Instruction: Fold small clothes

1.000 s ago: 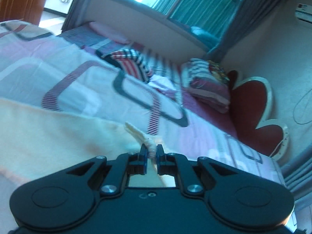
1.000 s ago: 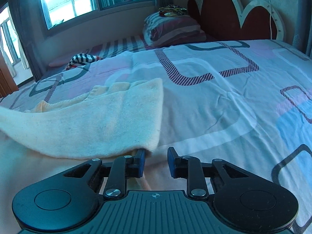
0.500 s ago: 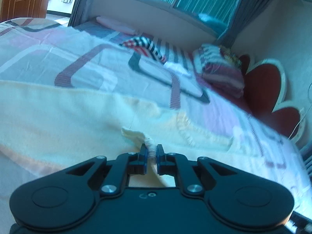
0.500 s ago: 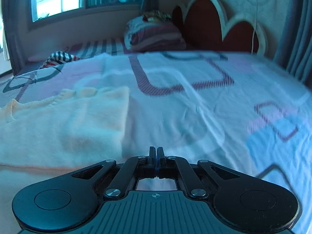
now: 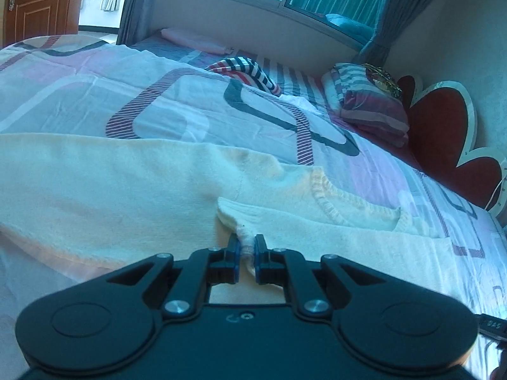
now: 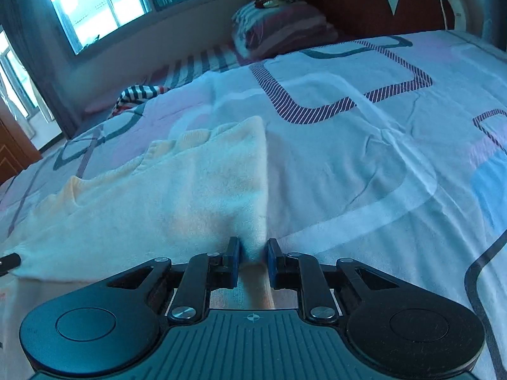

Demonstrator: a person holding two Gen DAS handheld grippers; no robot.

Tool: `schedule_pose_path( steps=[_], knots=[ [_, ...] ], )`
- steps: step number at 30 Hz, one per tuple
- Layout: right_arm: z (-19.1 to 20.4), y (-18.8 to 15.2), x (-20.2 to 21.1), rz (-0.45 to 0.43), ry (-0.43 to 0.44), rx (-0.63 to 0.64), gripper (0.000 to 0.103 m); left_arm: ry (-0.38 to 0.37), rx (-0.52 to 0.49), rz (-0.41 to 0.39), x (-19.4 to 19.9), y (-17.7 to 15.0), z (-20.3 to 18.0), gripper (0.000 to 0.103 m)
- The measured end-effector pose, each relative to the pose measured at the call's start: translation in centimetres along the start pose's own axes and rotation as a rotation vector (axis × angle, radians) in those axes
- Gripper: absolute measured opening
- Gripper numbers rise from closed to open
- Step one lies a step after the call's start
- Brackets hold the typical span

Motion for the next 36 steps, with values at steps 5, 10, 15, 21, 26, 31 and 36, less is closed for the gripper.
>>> schedule_pose_path(
  steps=[5,10,15,21,26,31,36],
  knots=[
    [-0.9,-0.3,0.4,-0.032,-0.061,0.021,0.009,0.022,-0.035,0.042,-0.6,-0.9,0.1,0.015],
    [-0.1,1.4,2.3,-0.103,-0.079,0.042,0.010,0.084,-0.064,-0.018,1.5,-0.3,0.1,0.034],
    [1.1,2.7,1.5,-0.095,-0.039,0.053,0.040,0.043,-0.096,-0.005,1.2,0.4,-1.2,0.057],
    [2.3,4.5,-1.7,-0.116,-0.084,0.130,0.056,0.084,-0.063,0.032,-2.3,0.5,-0.4,0.055],
    [2.3,4.0,-5.0,-0.095,-0.199,0.232,0.057,0.119,-0.125,0.011,-2.8,0.5,-0.3,0.058],
    [0.8,4.1,-4.2,-0.110,-0.224,0.187,0.057,0.108,-0.086,0.022,-1.3,0.6,0.1,0.060],
    [2.7,3.5,-1.3,-0.111,-0.108,0.152,0.057,0.123,-0.053,0.031,0.8,0.0,1.9,0.069]
  ],
)
Point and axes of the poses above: each gripper's, at about its wrist camera, not at the fingertips, and x roughly against the way its jaws point, z to its left, y to its top, the point moved 8 cm from there along -x, roughly the way its jaws point, and after that the axes turned 6 degrees about -x, right-handed, at the moved point
